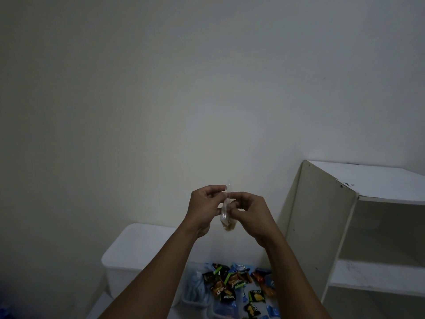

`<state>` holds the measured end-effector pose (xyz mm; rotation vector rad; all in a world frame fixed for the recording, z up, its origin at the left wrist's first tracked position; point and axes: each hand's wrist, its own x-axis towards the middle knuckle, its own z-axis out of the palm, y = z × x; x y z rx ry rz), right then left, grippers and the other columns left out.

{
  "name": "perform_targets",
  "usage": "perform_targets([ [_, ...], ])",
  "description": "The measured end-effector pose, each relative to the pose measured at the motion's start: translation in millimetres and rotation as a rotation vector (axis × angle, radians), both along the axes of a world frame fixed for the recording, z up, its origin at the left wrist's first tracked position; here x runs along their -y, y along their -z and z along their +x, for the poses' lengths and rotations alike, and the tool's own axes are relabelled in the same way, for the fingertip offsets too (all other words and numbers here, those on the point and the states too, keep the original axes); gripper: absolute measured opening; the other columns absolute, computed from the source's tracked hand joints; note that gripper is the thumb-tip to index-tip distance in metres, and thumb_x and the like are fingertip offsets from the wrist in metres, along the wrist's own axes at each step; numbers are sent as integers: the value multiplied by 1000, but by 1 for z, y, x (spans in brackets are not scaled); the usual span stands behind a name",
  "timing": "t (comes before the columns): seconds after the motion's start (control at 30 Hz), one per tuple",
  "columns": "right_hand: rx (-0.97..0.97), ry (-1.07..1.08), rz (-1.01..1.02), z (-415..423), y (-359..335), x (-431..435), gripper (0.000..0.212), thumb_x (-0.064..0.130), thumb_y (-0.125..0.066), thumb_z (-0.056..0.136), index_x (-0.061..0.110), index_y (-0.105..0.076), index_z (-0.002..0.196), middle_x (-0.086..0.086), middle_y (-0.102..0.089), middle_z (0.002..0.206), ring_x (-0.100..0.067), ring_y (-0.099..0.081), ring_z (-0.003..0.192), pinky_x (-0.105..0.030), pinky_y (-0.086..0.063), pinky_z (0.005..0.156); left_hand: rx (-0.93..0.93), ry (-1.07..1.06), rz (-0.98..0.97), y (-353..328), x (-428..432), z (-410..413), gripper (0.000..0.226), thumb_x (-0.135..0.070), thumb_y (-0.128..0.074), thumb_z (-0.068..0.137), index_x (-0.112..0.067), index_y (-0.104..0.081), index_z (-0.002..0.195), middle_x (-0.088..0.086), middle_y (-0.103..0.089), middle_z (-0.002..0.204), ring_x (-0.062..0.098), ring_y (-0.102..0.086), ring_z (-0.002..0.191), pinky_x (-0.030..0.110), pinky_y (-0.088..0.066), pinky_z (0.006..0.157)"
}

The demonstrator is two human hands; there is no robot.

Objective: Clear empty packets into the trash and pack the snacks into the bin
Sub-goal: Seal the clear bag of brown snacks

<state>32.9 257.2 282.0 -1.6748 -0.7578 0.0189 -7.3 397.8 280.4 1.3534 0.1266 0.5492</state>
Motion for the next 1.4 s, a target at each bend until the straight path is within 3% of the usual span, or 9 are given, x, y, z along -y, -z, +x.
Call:
perform_targets([
  [0.13,16,32,71,-3,-1,1,39,-7,-64,86,25,-72,107,-12,-72,80,-19,-73,85,-35,-61,82,3,-19,112,2,2,0,19,-6,-74,85,-9,-74,104,13,-75,94,26,-73,90,34,-61,73],
  [0.27,32,39,63,-3,-3,2,38,-4,-66,87,27,-69,108,-12,-71,79,-21,-72,87,-33,-60,81,12,-46,100,1,3,1,20,0,-64,88,-7,-76,102,11,-76,96,28,-73,92,45,-61,81],
  [0.4,94,15,63,-10,-10,5,30,2,-67,89,28,-73,103,-13,-73,81,-19,-73,83,-24,-59,74,31,-39,55,0,9,-1,14,-14,-76,84,-8,-76,97,12,-76,92,29,-73,90,46,-60,80],
  [0.53,71,9,50,-10,-7,7,31,1,-68,87,24,-72,107,-12,-73,76,-16,-72,76,-32,-60,77,18,-26,15,2,9,-2,10,-11,-71,89,-7,-76,96,12,-76,93,27,-73,90,42,-61,77],
  [0.73,2,81,87,-4,-3,2,28,5,-65,91,15,-71,116,-3,-72,76,-22,-74,85,-44,-61,83,29,17,-80,-1,13,-4,11,-3,-62,93,0,-72,93,19,-73,94,28,-72,86,34,-58,67],
  [0.93,50,81,52,-8,-7,3,27,6,-63,93,29,-76,92,0,-76,85,-18,-74,85,-45,-62,79,24,-10,-69,-3,16,-5,10,-8,-67,92,0,-72,94,16,-75,91,26,-73,85,39,-61,70],
  [1.1,-5,157,92,-5,-4,1,19,12,-62,94,16,-77,83,-6,-75,79,-29,-73,80,-55,-60,75,16,9,-76,-2,18,-5,10,-7,-65,93,-1,-71,89,14,-73,86,25,-72,83,40,-60,69],
  [1.23,-11,94,78,-9,-8,3,16,25,-68,93,16,-78,85,-7,-75,78,-29,-73,79,-53,-60,77,27,30,-70,-3,17,-6,11,-10,-67,92,-1,-71,87,14,-74,89,26,-73,88,41,-61,73],
  [1.4,6,136,58,-5,-5,3,18,18,-60,96,17,-75,86,-3,-74,83,-25,-71,83,-54,-59,80,25,80,-146,-2,17,-4,14,-10,-63,95,0,-70,88,15,-72,87,23,-71,83,42,-60,73],
])
